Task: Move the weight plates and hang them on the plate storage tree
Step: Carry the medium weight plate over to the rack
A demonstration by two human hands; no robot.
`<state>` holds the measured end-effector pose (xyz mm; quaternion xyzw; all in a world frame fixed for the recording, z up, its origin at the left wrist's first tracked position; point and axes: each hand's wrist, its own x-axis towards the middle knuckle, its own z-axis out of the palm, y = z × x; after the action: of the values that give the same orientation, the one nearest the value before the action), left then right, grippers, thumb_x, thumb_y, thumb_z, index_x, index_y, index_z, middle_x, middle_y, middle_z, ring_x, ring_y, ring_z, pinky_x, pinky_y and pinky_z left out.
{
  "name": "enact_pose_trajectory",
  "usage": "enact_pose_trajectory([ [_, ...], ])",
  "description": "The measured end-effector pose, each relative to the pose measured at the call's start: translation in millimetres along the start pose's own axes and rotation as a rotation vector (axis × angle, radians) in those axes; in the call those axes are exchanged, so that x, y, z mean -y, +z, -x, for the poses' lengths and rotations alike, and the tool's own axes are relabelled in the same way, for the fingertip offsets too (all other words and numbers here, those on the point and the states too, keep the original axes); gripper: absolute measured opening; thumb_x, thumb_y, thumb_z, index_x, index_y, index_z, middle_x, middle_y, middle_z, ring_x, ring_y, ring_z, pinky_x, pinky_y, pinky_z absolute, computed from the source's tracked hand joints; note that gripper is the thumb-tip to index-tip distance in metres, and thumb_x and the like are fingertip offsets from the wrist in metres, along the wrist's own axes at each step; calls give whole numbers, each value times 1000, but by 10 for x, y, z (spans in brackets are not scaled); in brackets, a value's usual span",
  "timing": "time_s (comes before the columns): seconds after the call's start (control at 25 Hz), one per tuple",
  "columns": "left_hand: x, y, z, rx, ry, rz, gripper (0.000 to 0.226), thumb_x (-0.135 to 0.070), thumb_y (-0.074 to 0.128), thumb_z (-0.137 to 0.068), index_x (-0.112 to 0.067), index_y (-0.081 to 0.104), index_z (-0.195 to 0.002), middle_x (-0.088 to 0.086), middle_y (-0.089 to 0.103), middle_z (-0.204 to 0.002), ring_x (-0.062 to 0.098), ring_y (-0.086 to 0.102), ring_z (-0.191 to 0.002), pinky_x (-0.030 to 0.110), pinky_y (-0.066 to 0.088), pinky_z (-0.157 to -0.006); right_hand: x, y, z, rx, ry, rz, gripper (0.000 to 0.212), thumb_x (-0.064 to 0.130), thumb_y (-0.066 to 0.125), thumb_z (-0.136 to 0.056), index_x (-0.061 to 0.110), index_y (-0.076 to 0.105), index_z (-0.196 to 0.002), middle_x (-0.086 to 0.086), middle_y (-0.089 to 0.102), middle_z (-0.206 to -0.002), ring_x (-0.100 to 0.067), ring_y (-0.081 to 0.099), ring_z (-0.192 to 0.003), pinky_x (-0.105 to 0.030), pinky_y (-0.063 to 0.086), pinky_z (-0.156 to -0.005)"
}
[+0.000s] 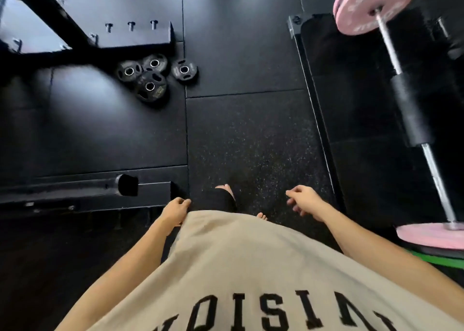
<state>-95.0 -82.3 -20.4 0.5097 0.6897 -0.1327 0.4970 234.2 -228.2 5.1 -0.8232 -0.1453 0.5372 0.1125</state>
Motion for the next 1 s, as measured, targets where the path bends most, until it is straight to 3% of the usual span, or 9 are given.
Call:
enact_pose_trajectory([
  [0.12, -508, -284, -428, -2, -49, 75, 32, -32, 48, -101, -5, 62, -110, 18, 66, -113, 29, 60, -89, 36, 51, -79, 1017, -239, -588, 50, -41, 107, 19, 29, 52, -99, 12, 59, -105, -10, 67, -99, -20, 58, -70, -27, 42, -48],
  [0.24, -950, -680, -964, 55, -59, 37, 36, -30, 46, -102, -6, 60, -124, 13, 60, -132, 30, 57, -115, 34, 44, -95, 1942, -294, -1056, 94, -83, 193, 17, 28, 53, -99, 13, 60, -103, -8, 66, -91, -18, 58, -68, -27, 44, -50],
  [0.32, -1233, -1107, -1260, 11, -67, 80, 35, -31, 48, -101, -7, 61, -123, 12, 60, -132, 30, 56, -120, 34, 44, -99, 2571, -311, -1297, 98, -118, 238, 16, 25, 55, -98, 11, 61, -100, -6, 64, -82, -18, 58, -65, -28, 45, -53],
  [0.44, -1556, -1890, -1707, -59, -124, 234, 29, -32, 52, -99, -8, 63, -109, 14, 68, -111, 31, 64, -102, 38, 54, -86, 3729, -326, -1605, 111, -198, 333, 15, 25, 56, -98, 12, 63, -99, -6, 66, -84, -19, 61, -72, -35, 52, -70],
  [0.6, -1890, -2675, -2110, -84, -172, 363, 26, -32, 49, -100, -10, 60, -110, 9, 66, -98, 23, 59, -83, 31, 46, -65, 5011, -252, -1921, 150, -265, 414, 16, 25, 54, -99, 12, 62, -103, -6, 65, -87, -20, 62, -76, -32, 50, -62],
  [0.76, -2089, -3197, -2578, -69, -258, 453, 22, -30, 49, -101, -13, 59, -110, 9, 65, -99, 22, 57, -82, 32, 46, -66, 6111, -47, -2394, 230, -265, 537, 16, 26, 52, -99, 14, 60, -107, -9, 65, -98, -25, 65, -90, -38, 55, -75],
  [1.0, -2361, -3833, -3410, -39, -407, 509, 21, -30, 52, -97, -14, 61, -107, 7, 67, -95, 21, 60, -82, 31, 47, -67, 7591, 342, -3189, 297, -163, 671, 19, 28, 52, -100, 13, 58, -109, -11, 65, -103, -19, 60, -77, -29, 48, -58],
])
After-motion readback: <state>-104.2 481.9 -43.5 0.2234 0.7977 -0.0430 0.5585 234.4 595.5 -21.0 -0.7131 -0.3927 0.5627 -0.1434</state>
